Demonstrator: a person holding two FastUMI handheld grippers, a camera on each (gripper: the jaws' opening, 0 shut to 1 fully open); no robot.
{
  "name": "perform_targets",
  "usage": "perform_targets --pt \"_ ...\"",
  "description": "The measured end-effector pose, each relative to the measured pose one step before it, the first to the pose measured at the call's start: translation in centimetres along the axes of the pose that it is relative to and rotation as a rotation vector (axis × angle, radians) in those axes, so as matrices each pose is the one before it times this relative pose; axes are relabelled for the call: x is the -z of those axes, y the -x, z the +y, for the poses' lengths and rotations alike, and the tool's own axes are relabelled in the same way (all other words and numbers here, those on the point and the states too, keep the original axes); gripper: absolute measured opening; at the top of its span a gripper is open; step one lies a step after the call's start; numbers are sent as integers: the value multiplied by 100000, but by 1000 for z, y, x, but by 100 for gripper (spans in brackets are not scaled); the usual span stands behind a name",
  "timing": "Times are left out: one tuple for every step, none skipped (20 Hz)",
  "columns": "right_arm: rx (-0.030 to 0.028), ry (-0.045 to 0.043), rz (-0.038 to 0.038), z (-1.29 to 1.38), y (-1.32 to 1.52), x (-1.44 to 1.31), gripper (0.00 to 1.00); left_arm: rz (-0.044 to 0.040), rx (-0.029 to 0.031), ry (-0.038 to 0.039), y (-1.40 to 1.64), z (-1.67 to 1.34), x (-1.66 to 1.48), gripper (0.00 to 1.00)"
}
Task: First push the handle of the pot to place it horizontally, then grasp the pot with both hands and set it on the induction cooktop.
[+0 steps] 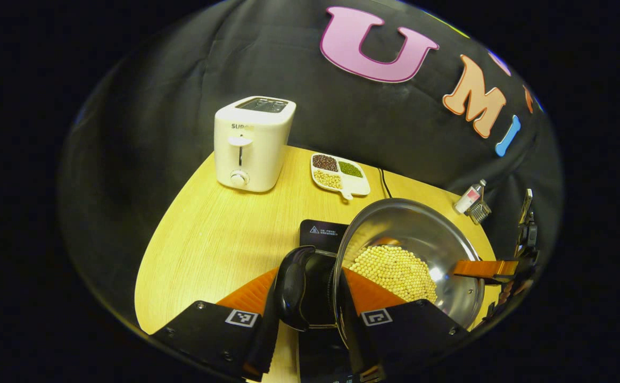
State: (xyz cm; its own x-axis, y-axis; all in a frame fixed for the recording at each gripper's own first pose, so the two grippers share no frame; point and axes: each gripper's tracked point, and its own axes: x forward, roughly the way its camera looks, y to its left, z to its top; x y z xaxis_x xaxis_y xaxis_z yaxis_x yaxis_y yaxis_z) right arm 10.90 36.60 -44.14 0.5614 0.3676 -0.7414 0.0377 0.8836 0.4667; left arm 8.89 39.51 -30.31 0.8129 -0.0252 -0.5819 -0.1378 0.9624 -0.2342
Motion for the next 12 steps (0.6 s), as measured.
perform_targets --pt "-102 -53 590 -13 -62 82 45 580 -48 -348 -136 8 198 57" --pt "318 -224 498 -48 141 60 45 306 -28 -553 -26 37 178 57" --pt "-97 -78 167 -61 -36 35 48 -219 -143 -106 57 90 -216 58" --pt "71 -85 229 75 -29 67 48 578 -206 -58 76 -13 119 59" --pt "-107 -177 306 13 3 20 48 60 -239 -199 62 19 102 59" --pt "324 -404 292 -29 5 7 48 -34 -221 -9 92 75 -73 60" --pt "210 -221 -82 17 -91 51 48 183 -337 -239 -108 -79 66 60" --pt "14 31 -158 -25 46 -86 50 4 -352 -512 60 15 47 61" --pt "-162 -116 4 103 91 -12 50 287 -918 -466 17 191 2 65" --pt "-44 -13 -543 -39 250 -110 50 -392 -1862 -799 36 357 -12 70" --pt "-264 -273 -892 125 -76 -270 61 84 -1629 -526 204 421 19 80" --pt "-1603 -746 -1108 462 233 -374 71 -687 -1145 394 52 304 -52 85"
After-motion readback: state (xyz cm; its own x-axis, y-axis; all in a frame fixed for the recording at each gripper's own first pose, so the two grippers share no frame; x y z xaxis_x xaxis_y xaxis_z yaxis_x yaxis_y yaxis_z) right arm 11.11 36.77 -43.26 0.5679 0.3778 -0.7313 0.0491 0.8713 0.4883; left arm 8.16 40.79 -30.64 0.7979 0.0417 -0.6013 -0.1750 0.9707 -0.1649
